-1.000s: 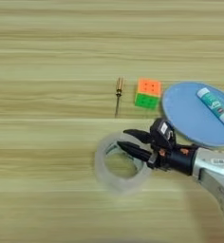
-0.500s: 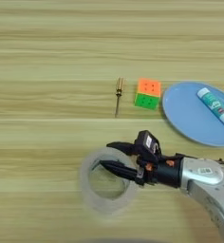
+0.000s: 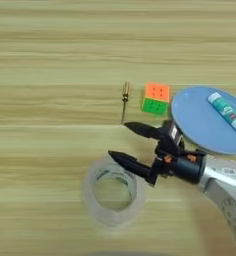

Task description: Move the objects on the table

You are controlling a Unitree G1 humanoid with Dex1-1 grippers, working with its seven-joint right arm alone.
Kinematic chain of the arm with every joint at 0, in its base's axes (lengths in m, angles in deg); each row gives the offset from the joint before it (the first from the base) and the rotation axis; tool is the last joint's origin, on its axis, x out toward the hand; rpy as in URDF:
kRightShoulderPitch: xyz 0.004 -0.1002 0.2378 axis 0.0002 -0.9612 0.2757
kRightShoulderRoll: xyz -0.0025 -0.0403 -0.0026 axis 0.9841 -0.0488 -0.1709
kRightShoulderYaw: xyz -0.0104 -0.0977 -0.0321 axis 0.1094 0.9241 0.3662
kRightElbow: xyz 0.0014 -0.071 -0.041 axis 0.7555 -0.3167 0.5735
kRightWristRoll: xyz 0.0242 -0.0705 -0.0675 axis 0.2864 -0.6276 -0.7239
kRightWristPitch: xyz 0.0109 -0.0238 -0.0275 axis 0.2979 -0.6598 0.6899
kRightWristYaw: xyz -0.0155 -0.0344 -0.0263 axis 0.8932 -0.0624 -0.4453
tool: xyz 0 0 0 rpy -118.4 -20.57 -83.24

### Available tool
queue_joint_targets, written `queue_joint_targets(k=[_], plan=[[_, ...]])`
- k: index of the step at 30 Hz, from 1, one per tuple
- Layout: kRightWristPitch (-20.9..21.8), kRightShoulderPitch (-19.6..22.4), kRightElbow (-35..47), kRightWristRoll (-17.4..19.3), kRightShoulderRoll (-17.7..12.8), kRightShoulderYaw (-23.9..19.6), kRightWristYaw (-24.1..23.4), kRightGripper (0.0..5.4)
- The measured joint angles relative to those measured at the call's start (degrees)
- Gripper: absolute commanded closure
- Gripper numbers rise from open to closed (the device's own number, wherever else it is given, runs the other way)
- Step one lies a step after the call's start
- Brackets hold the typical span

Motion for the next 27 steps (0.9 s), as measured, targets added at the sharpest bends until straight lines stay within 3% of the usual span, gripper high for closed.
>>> queue_joint_targets(k=[3,11,16,27], plan=[[0.9,1.3,0.9,3.0,1.3,-3.1,-1.2,0.24],[1.4,6.3,-2.6,3.3,3.9,-8.9,-8.5,0.04],[3.5,8.9,-5.7,0.7,5.1,-10.5,-13.0,0.04],[6.7,13.4,-16.1,-10.4,5.4,-10.2,-22.0,0.04]])
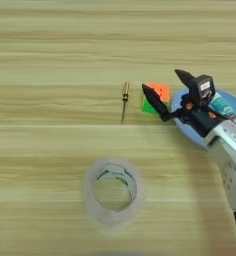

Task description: Move the objects on the table

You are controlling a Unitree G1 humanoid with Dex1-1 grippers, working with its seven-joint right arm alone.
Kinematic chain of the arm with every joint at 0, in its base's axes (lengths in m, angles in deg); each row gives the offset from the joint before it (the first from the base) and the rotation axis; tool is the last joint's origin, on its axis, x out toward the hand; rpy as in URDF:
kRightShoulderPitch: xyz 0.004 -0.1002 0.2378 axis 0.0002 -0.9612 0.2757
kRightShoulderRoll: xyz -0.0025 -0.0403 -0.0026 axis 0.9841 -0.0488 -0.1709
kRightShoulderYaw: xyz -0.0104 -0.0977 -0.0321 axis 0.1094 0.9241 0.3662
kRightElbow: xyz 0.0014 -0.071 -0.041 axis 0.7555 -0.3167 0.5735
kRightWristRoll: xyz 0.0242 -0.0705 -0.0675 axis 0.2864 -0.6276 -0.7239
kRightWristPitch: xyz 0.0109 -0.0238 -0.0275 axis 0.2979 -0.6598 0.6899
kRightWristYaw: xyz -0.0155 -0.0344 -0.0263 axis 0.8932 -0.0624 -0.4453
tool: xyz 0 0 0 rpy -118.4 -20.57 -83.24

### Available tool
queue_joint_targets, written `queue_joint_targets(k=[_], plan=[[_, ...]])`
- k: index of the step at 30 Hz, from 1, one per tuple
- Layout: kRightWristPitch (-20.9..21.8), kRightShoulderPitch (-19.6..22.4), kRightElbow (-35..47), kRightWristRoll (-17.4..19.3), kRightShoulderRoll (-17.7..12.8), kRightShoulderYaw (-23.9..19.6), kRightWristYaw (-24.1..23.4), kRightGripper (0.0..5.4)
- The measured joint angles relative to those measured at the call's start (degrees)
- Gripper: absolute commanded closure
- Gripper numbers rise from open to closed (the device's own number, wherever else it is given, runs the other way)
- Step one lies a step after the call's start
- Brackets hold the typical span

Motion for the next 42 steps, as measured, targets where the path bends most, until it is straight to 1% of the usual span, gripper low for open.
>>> queue_joint_targets(k=[4,8,12,16,18,21,23,28,35,36,37,42], plan=[[0.9,1.7,-5.2,-2.6,0.0,0.3,-1.4,0.04],[2.2,4.0,-9.9,-4.1,0.0,0.5,-1.7,0.04],[3.0,5.9,-13.1,-4.3,0.4,1.2,-1.5,0.04],[3.1,8.3,-18.3,-4.5,1.5,1.5,-1.9,0.04],[3.3,10.0,-21.0,-4.7,1.8,1.5,-2.7,0.04],[3.3,11.1,-23.2,-5.2,2.1,1.5,-3.2,0.04],[3.4,12.3,-26.1,-5.7,2.2,1.4,-4.4,0.04],[4.3,13.3,-29.3,-6.2,2.2,1.3,-5.2,0.04],[4.4,14.4,-31.6,-6.8,2.2,1.3,-6.1,0.04],[4.4,14.4,-31.6,-6.8,2.2,1.3,-6.1,0.23],[4.4,14.5,-31.9,-6.8,2.2,1.4,-6.1,0.26],[4.5,14.5,-32.0,-6.8,2.2,1.5,-6.0,0.84]])
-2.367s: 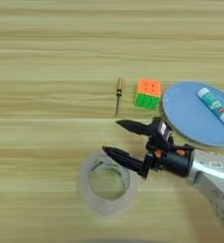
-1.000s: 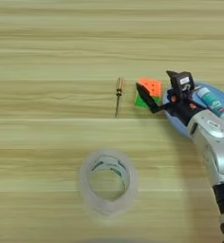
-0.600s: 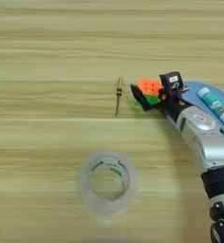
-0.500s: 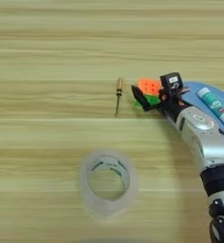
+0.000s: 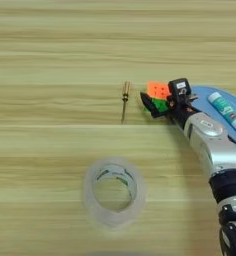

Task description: Move the objects on the table

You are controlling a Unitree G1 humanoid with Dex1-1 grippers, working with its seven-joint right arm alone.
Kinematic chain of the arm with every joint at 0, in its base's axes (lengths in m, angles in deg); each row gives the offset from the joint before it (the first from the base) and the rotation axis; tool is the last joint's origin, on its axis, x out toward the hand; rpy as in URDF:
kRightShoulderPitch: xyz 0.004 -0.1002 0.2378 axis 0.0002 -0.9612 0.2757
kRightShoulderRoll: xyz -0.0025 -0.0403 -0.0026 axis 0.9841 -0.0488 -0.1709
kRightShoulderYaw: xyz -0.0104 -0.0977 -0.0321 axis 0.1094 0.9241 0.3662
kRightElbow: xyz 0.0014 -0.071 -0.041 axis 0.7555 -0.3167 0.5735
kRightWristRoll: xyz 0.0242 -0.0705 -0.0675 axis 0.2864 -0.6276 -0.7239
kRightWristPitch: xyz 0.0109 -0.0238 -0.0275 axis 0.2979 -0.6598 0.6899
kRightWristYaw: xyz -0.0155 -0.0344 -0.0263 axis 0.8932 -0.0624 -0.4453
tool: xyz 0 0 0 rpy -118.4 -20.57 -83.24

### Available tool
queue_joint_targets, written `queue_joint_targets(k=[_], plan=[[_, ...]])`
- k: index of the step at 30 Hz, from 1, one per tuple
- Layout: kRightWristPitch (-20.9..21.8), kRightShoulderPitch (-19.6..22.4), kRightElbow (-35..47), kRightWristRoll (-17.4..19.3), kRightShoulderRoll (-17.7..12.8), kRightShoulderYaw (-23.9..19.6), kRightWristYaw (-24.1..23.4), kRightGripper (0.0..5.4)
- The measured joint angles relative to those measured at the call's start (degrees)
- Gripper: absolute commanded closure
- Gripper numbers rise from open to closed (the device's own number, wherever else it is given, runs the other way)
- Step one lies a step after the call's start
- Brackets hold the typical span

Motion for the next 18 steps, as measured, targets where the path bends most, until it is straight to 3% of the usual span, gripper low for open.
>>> queue_joint_targets(k=[5,18], plan=[[1.1,0.4,0.1,0.1,0.0,0.0,0.1,1.31],[0.8,-0.4,4.1,0.2,0.0,0.0,1.1,1.55]])
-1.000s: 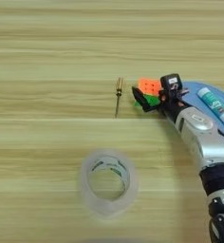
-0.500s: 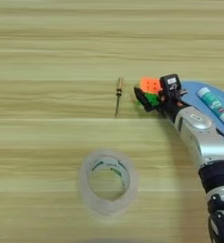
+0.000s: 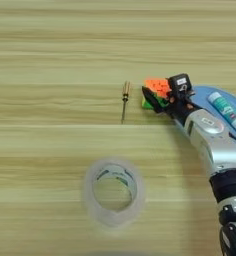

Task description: Move the objects on the table

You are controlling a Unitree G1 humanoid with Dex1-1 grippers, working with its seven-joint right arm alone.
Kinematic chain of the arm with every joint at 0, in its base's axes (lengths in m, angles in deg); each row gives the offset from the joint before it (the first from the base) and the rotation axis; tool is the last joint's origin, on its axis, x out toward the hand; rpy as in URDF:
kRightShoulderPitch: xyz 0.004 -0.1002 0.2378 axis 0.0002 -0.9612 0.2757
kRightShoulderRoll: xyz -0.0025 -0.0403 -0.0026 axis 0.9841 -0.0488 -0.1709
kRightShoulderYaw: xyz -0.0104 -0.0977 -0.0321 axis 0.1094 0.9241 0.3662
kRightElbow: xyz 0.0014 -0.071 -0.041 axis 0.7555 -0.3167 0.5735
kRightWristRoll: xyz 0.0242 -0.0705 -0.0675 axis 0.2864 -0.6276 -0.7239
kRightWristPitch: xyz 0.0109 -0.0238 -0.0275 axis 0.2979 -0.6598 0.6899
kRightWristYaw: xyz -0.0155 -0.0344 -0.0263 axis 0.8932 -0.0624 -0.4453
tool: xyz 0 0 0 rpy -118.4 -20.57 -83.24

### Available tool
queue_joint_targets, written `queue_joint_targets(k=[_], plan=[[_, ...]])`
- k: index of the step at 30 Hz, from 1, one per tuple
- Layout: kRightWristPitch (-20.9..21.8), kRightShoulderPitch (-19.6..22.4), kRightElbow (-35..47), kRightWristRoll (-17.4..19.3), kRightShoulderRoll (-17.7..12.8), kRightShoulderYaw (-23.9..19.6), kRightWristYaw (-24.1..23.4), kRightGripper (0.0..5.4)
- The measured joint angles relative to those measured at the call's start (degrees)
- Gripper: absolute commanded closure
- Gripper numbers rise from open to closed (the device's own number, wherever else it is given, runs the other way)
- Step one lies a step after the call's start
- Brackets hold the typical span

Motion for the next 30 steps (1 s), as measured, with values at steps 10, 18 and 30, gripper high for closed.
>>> queue_joint_targets(k=[10,18,30], plan=[[-2.7,-2.9,4.0,0.2,-0.4,0.0,1.8,1.59],[-5.7,-10.6,19.1,2.9,-4.0,0.0,8.9,1.6],[-11.1,-19.9,30.2,6.8,-8.6,0.0,16.9,1.6]])
